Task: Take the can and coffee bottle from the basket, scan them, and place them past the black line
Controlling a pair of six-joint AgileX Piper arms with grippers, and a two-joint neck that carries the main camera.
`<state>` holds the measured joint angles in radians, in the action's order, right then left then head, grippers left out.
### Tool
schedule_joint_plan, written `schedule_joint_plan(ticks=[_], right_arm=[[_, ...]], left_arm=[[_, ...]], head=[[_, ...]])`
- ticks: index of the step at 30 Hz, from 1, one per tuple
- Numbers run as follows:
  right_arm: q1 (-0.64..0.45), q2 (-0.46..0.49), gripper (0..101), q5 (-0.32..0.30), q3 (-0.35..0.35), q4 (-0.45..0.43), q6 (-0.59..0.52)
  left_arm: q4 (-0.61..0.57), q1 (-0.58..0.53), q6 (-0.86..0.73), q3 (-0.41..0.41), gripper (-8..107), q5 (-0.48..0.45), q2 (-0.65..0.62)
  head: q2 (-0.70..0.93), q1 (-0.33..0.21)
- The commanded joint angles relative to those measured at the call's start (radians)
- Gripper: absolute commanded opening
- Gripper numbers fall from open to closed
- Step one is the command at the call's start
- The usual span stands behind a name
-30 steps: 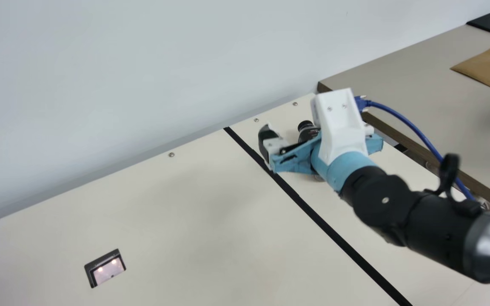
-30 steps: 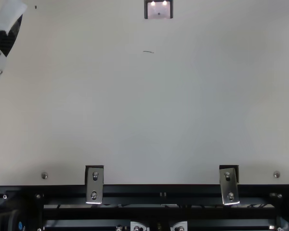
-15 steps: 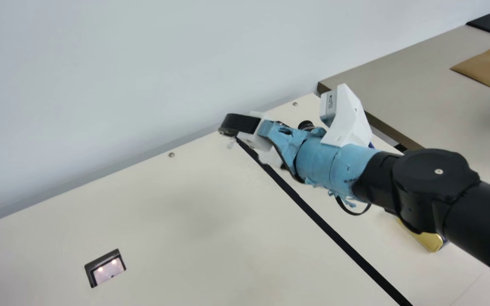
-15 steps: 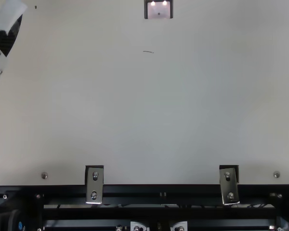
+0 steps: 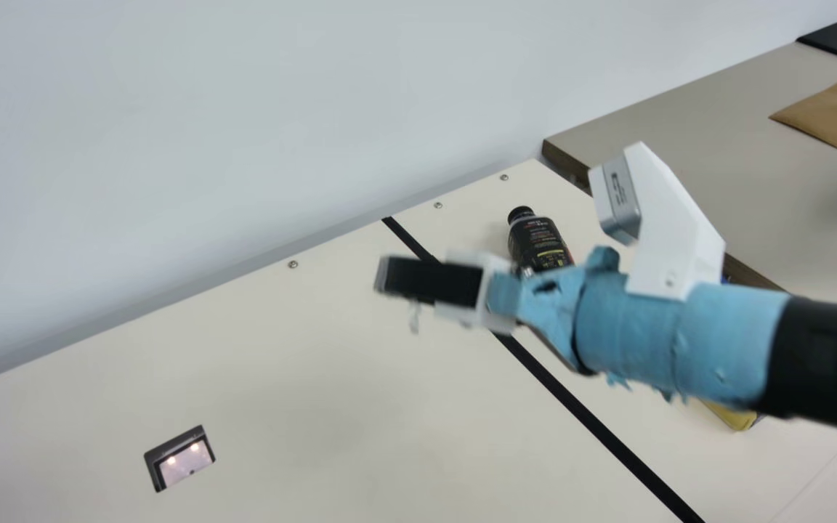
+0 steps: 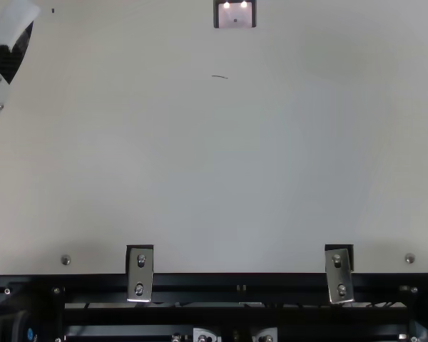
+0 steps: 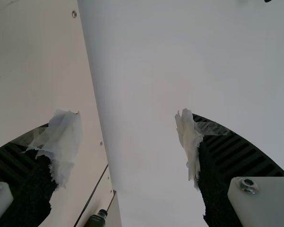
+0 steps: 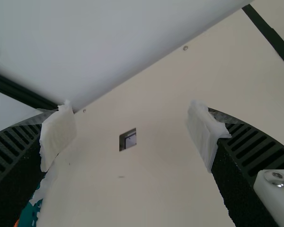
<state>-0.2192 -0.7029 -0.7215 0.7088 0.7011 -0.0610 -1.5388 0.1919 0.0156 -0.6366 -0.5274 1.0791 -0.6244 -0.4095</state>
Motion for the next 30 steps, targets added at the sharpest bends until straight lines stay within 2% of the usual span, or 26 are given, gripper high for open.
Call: schedule_joint_plan(ticks=[1, 5, 9, 10, 14, 25, 30], right_arm=[[0.017, 0.088, 101, -0.022, -0.024, -0.134, 0.026], [0.059, 0.174, 101, -0.015, -0.096, -0.26, 0.051], [0.083, 0.247, 101, 0.02, -0.185, -0.361, 0.077], [0.08, 0.211, 101, -0.002, -0.141, -0.279, 0.068], [0.082, 0.248, 101, 0.009, -0.185, -0.362, 0.081], [0.082, 0.248, 101, 0.01, -0.185, -0.362, 0.081], [0.082, 0.248, 101, 0.01, -0.185, -0.362, 0.081]], left_arm=[[0.0, 0.0, 0.0, 0.0, 90, 0.0, 0.0], [0.0, 0.0, 0.0, 0.0, 90, 0.0, 0.0], [0.0, 0.0, 0.0, 0.0, 90, 0.0, 0.0], [0.0, 0.0, 0.0, 0.0, 90, 0.0, 0.0], [0.0, 0.0, 0.0, 0.0, 90, 0.0, 0.0], [0.0, 0.0, 0.0, 0.0, 90, 0.0, 0.0], [0.002, 0.001, 0.002, -0.001, 90, -0.001, 0.0]], head=[[-0.012, -0.027], [-0.012, -0.027], [-0.015, -0.023], [-0.018, -0.016], [0.03, 0.02], [0.406, 0.099], [0.406, 0.099]])
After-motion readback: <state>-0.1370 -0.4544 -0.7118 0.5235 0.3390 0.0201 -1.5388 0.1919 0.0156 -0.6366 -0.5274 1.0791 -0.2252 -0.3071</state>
